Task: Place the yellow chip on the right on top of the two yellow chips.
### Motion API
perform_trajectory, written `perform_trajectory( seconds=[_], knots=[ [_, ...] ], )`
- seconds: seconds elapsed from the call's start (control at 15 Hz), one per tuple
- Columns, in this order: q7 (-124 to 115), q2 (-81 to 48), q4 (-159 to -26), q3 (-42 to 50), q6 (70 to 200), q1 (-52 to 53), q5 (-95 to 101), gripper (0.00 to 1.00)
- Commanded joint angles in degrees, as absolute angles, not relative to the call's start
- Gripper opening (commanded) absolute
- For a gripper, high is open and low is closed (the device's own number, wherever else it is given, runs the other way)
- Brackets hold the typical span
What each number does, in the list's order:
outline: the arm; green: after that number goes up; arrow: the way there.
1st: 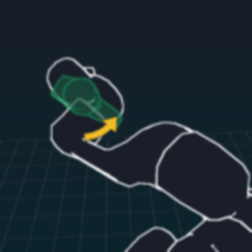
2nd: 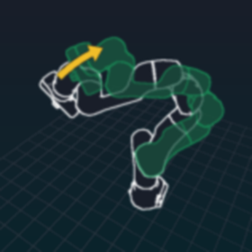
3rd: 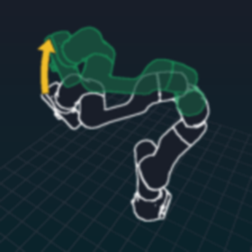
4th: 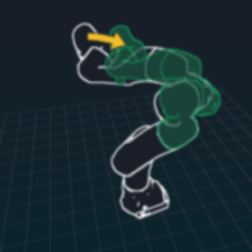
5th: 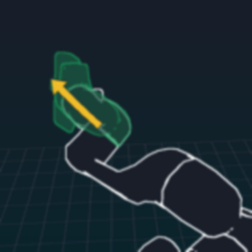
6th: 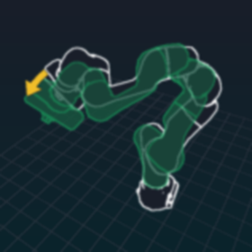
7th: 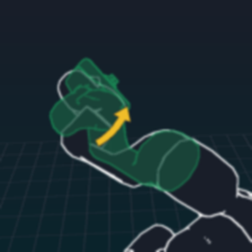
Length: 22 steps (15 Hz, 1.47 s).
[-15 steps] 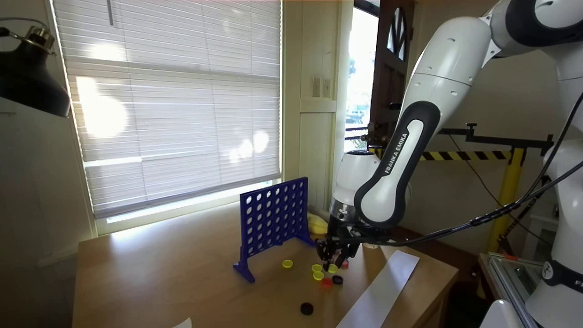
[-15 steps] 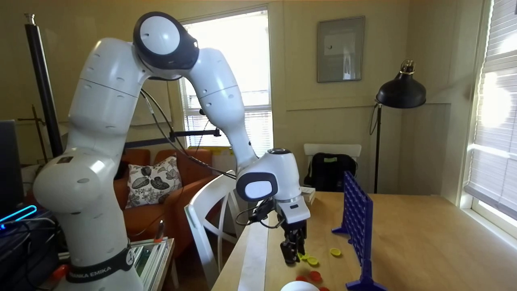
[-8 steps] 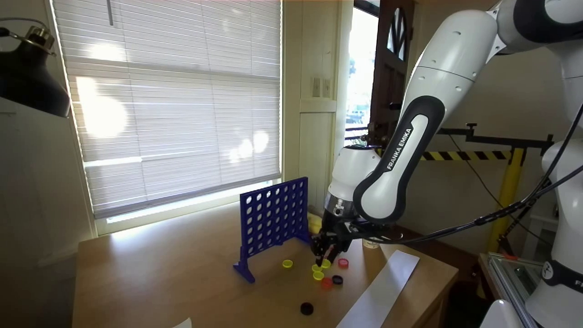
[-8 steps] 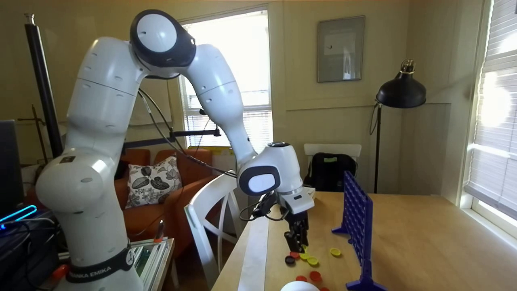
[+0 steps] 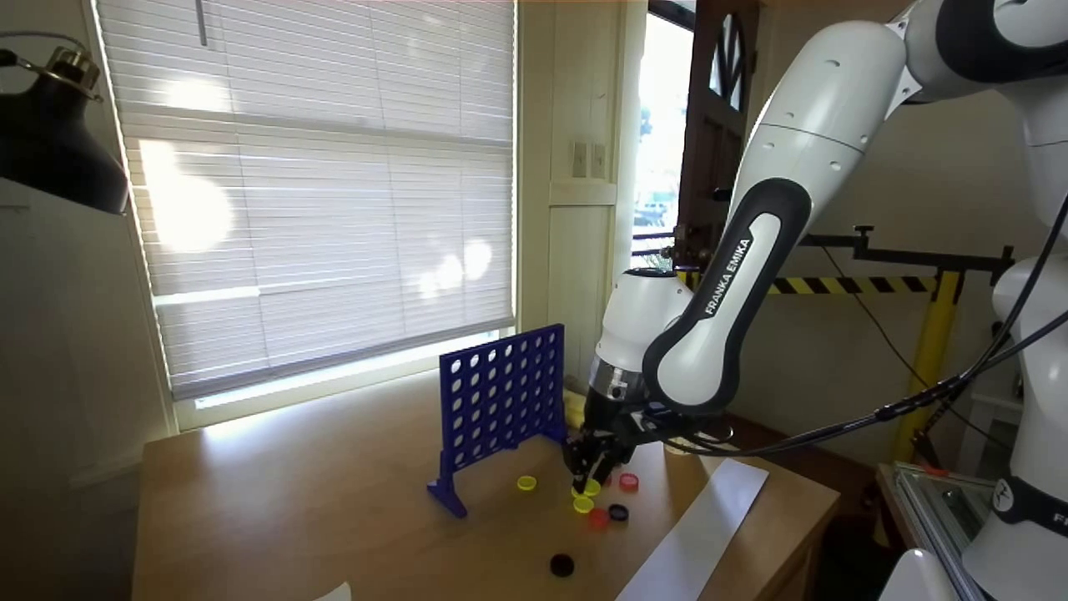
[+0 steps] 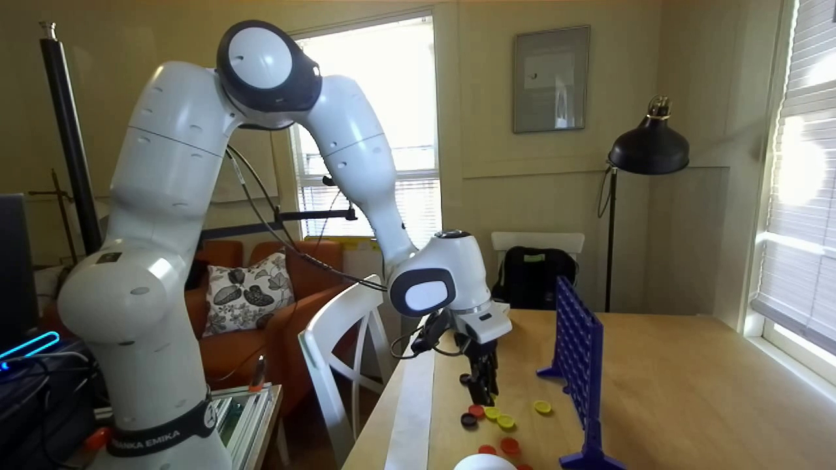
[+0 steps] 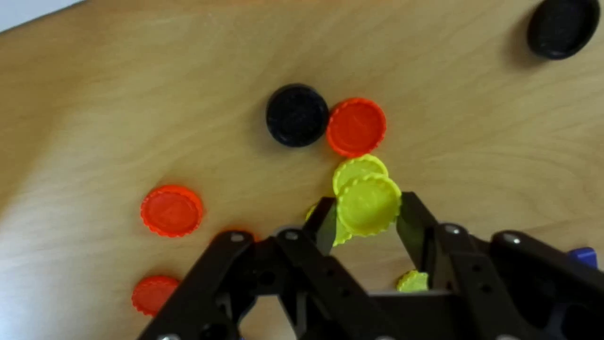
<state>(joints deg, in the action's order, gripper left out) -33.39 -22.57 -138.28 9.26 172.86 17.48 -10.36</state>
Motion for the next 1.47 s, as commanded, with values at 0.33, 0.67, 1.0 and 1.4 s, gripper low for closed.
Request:
perform_trajectory(
  seconds=[0.33,0.67,1.0,1.4],
  knots=[
    [-30.31,-25.96,-137.29,9.51,175.13,17.73,-9.85,0.14],
    [-29.12,-26.71,-136.61,8.85,177.74,17.34,-10.89,0.14],
    [-28.13,-27.55,-135.81,8.18,178.22,16.89,-11.37,0.14],
    [-27.49,-28.57,-135.38,7.68,178.35,16.62,-11.59,0.14]
  ],
)
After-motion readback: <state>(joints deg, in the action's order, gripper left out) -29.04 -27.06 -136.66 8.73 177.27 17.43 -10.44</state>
